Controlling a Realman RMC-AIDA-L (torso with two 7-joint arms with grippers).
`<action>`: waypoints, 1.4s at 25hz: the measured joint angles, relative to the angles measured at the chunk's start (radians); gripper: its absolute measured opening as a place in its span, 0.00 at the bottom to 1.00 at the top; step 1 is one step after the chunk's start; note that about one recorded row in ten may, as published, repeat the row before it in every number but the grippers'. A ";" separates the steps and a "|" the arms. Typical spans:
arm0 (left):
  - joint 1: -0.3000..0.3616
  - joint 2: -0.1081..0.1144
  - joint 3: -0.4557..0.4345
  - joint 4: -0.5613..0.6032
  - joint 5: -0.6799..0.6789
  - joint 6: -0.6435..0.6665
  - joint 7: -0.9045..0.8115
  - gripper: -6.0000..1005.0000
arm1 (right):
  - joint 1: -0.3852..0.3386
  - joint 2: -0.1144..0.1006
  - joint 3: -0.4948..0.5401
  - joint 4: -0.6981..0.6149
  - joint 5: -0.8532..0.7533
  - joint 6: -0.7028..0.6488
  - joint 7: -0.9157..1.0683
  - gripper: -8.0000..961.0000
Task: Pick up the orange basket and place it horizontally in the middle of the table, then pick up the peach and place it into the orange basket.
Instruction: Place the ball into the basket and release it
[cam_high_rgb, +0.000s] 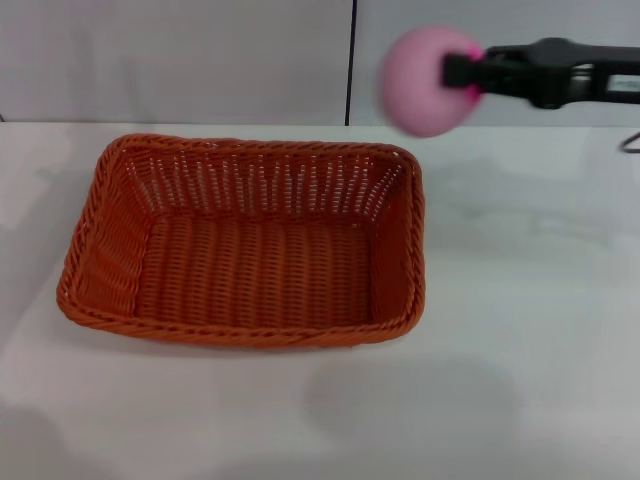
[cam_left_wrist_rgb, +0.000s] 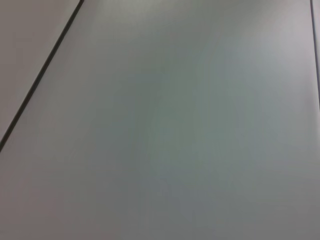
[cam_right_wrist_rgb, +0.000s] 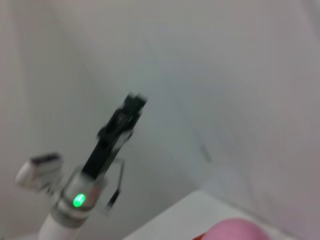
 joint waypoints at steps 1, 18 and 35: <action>-0.002 0.000 0.002 -0.001 0.000 0.000 0.000 0.50 | 0.019 0.005 -0.019 0.016 -0.007 0.007 -0.010 0.20; 0.002 0.000 0.006 -0.005 0.000 0.002 -0.001 0.50 | 0.153 0.021 -0.144 0.182 -0.091 0.108 -0.051 0.42; -0.011 -0.002 0.007 -0.006 0.001 -0.005 0.001 0.50 | -0.027 0.040 -0.051 0.114 0.034 0.100 -0.139 0.45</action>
